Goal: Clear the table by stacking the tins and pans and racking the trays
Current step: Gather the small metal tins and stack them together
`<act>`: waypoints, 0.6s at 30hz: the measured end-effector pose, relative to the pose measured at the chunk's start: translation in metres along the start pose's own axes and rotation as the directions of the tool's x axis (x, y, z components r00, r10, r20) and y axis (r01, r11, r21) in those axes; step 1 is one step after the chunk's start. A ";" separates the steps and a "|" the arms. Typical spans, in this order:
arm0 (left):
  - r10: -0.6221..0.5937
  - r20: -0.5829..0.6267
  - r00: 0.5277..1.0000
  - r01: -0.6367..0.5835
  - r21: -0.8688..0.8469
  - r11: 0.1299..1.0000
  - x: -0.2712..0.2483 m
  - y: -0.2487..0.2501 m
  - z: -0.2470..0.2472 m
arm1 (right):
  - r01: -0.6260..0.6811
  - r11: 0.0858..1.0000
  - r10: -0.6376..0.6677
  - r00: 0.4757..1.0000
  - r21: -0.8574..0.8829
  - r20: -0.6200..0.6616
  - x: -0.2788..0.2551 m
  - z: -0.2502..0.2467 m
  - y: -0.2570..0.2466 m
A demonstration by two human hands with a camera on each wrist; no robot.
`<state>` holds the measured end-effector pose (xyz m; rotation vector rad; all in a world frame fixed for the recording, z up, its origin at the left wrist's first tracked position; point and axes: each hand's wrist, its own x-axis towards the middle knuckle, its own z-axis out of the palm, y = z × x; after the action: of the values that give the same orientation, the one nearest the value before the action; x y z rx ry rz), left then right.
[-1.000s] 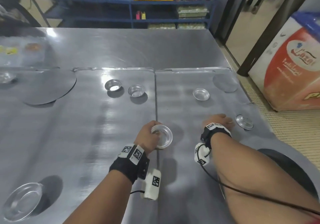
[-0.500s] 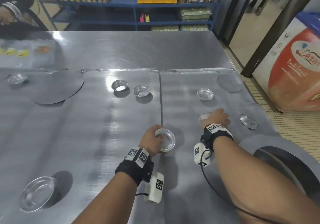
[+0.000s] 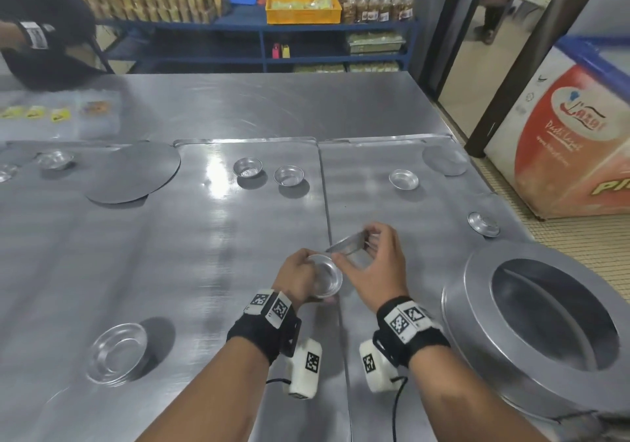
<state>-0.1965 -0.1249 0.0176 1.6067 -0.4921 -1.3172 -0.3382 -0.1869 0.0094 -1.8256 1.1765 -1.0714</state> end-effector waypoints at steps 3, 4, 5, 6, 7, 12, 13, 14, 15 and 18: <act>0.000 0.019 1.000 0.001 -0.041 0.999 -0.005 0.001 -0.003 | -0.012 0.995 0.008 0.999 0.098 0.045 -0.023 0.005 -0.007; -0.010 0.027 1.000 0.012 -0.069 0.998 -0.006 0.000 -0.004 | -0.029 0.991 0.021 0.998 0.127 0.062 -0.029 0.006 -0.009; -0.024 0.038 0.999 0.027 -0.099 0.995 -0.007 0.000 -0.005 | -0.050 0.988 0.039 0.996 0.147 0.078 -0.035 0.008 -0.010; -0.034 0.050 0.998 0.039 -0.114 0.993 -0.008 0.000 -0.006 | -0.074 0.984 0.059 0.994 0.163 0.094 -0.041 0.010 -0.012; -0.042 0.059 0.997 0.048 -0.110 0.993 -0.009 0.001 -0.006 | -0.094 0.980 0.076 0.991 0.176 0.108 -0.046 0.011 -0.013; -0.020 0.028 0.999 0.022 -0.044 0.999 -0.013 -0.002 -0.007 | -0.133 0.971 0.103 0.982 0.197 0.157 -0.058 0.018 -0.013; -0.009 0.027 1.000 0.010 -0.036 0.999 -0.014 -0.003 -0.008 | -0.135 0.970 0.101 0.980 0.201 0.172 -0.058 0.018 -0.012; 0.003 0.021 1.000 -0.002 -0.029 1.000 -0.014 -0.004 -0.009 | -0.138 0.967 0.097 0.977 0.213 0.189 -0.058 0.017 -0.012; 0.016 0.014 1.000 -0.016 -0.020 1.000 -0.014 -0.004 -0.009 | -0.139 0.963 0.092 0.975 0.231 0.203 -0.057 0.016 -0.011; 0.071 -0.020 0.997 -0.071 0.007 0.997 -0.009 -0.004 -0.009 | -0.163 0.951 0.099 0.966 0.262 0.240 -0.051 0.012 -0.008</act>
<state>-0.1929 -0.1119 0.0183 1.5920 -0.5365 -1.2463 -0.3368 -0.1348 -0.0021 -1.5770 0.9450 -0.8794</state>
